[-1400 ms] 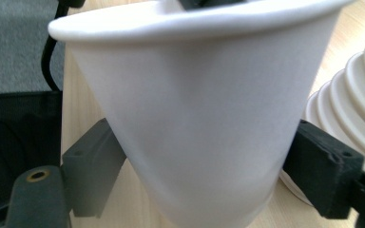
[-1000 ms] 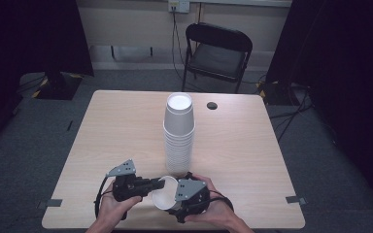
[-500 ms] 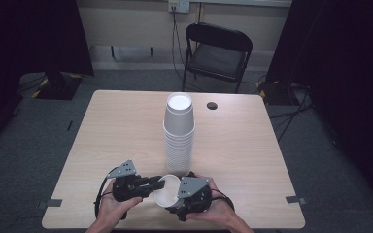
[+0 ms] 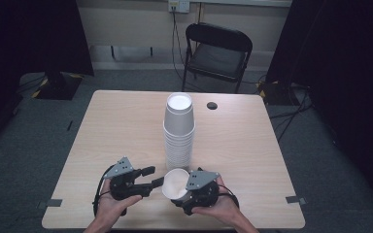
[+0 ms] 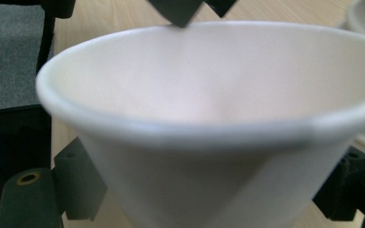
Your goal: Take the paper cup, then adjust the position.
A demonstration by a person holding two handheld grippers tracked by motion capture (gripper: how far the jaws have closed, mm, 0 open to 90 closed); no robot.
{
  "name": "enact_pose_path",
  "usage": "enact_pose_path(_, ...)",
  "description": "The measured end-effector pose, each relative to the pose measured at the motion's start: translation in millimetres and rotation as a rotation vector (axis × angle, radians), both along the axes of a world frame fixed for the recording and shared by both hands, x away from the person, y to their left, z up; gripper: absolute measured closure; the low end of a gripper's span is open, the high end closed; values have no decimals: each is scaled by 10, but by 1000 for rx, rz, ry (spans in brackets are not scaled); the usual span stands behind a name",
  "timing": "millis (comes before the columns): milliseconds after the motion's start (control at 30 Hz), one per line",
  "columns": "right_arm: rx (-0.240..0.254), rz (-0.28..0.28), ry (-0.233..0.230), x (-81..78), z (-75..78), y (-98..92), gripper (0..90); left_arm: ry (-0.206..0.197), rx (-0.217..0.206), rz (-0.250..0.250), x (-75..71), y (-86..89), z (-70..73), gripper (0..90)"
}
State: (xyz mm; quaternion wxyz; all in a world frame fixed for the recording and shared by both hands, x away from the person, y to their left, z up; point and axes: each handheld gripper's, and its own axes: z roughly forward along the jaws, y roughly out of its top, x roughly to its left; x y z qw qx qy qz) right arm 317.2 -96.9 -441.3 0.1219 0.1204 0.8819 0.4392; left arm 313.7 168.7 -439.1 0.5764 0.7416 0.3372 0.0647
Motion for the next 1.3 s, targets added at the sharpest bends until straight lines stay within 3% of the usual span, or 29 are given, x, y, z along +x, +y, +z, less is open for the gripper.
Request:
enact_pose_path(67,3,-10,-1,9,5,-20,155,-20,23,16,-5,6,-3,358)
enact_pose_path(133,17,-25,4,29,19,-68,155,-48,76,38,-1,36,-12,327)
enact_pose_path(200,29,-48,5,46,30,-116,155,-40,79,56,11,82,-21,289)
enact_pose_path(300,65,-81,21,72,48,-202,156,-72,109,90,25,149,-14,266)
enact_pose_path(633,124,-196,18,140,115,-491,157,-76,139,115,72,177,-55,192)
enact_pose_path(1033,189,-386,10,423,149,-845,156,-76,142,149,92,212,-74,190)
enact_pose_path(1300,200,-441,10,555,132,-933,156,-72,149,151,96,220,-79,194)
